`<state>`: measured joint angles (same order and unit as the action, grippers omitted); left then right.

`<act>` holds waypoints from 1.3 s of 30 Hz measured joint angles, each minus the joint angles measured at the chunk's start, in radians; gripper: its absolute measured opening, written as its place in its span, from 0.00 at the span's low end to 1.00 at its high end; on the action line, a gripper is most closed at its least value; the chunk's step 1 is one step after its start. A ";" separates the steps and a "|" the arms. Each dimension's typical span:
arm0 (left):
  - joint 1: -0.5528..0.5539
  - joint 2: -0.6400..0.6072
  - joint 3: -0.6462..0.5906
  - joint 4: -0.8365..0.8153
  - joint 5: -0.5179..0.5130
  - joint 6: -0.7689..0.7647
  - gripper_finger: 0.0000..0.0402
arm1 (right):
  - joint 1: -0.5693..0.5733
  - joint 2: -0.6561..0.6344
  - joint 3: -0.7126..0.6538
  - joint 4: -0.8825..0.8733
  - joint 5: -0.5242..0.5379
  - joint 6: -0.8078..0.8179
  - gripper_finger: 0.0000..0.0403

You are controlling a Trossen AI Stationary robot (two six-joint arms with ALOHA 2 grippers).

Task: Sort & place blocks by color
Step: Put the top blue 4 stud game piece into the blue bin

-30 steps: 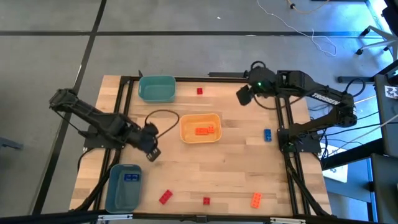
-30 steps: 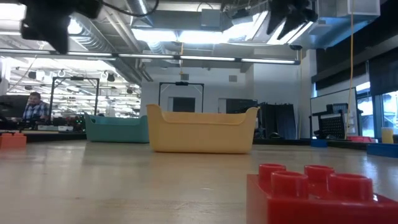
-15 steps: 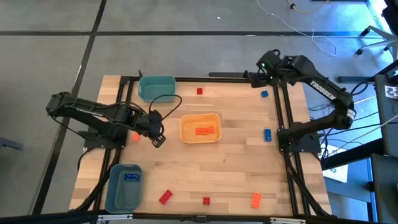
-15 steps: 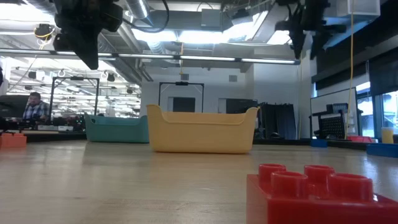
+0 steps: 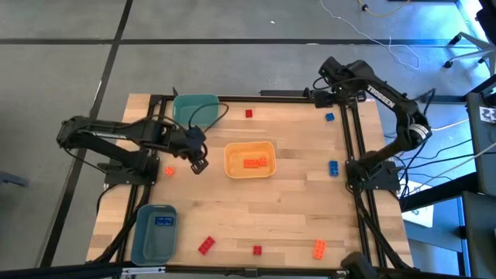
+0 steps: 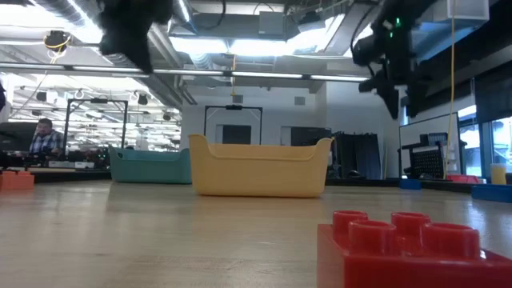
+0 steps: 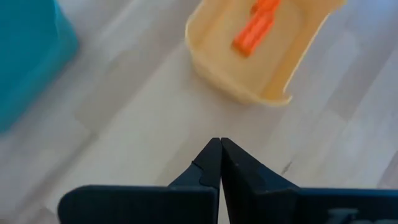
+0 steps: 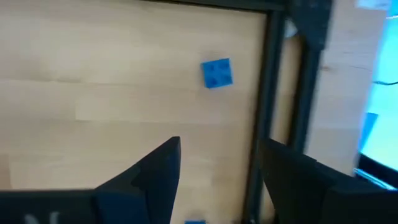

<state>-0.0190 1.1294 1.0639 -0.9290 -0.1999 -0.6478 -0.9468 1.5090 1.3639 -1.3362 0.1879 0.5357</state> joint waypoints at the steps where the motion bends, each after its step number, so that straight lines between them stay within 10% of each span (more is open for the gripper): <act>1: 0.012 0.000 0.019 0.001 -0.002 0.033 0.00 | -0.015 0.005 -0.024 0.035 -0.019 -0.016 0.53; 39: 0.165 0.002 0.116 -0.002 0.038 0.212 0.00 | -0.131 0.362 -0.168 0.381 0.006 -0.046 0.52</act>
<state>0.1459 1.1309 1.1797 -0.9312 -0.1623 -0.4355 -1.0782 1.8709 1.1956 -0.9548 0.1937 0.4895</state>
